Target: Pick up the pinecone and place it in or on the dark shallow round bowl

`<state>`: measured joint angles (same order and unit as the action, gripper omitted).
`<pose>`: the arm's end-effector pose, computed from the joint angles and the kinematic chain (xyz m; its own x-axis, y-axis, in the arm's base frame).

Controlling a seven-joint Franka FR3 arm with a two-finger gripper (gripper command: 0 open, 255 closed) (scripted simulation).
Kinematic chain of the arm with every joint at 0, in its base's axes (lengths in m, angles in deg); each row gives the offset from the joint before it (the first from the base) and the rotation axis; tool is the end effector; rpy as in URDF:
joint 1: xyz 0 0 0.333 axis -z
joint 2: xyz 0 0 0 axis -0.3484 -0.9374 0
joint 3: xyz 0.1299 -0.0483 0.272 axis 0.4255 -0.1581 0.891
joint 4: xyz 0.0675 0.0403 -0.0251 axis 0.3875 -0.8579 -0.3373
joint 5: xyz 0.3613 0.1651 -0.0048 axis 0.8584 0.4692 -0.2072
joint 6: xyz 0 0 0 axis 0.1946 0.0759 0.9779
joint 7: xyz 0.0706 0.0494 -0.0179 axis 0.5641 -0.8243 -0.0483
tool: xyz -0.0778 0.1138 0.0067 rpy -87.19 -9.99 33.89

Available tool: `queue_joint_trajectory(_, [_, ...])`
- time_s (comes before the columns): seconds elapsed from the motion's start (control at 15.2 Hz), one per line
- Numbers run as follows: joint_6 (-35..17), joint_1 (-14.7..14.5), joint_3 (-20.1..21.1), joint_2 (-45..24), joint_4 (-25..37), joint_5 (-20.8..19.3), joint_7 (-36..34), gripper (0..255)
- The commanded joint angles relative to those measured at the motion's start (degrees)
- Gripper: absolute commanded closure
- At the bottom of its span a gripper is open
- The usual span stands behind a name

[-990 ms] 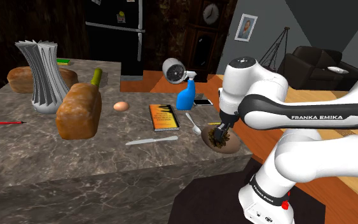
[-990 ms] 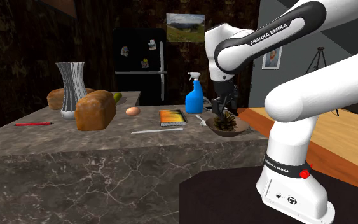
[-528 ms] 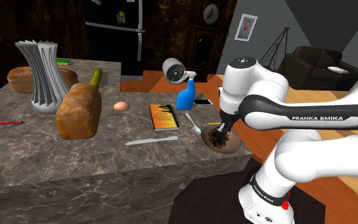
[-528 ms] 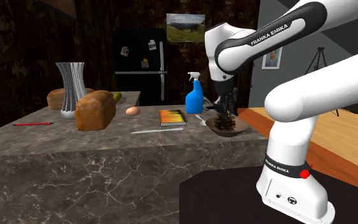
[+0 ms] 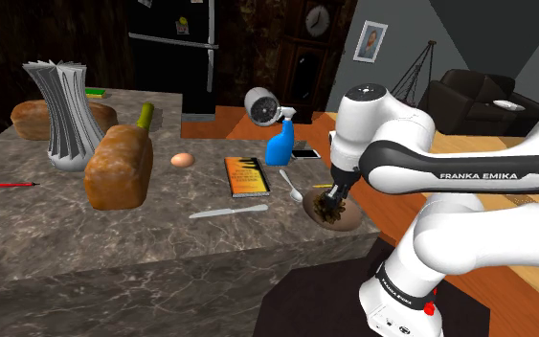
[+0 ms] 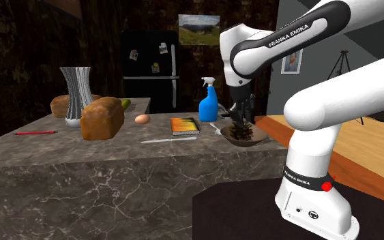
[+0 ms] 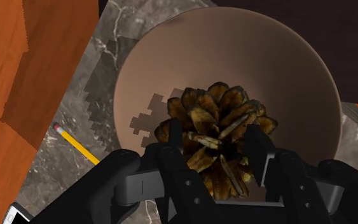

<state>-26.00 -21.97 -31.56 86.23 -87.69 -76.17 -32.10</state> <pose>0.2501 0.0388 0.3442 0.9998 0.0182 -0.0103 0.0206 -0.9458 0.3241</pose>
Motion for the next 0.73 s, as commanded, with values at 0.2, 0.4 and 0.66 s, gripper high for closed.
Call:
queue_joint_trajectory(0.2, [3.95, 0.25, -0.78, 1.10, 2.87, -0.34, 1.12, 255])
queue_joint_trajectory(0.4, [6.41, 0.47, -1.23, 1.62, 4.93, -0.64, 1.81, 255])
queue_joint_trajectory(0.66, [9.50, 0.81, -1.77, 1.99, 7.81, -1.04, 2.68, 255])
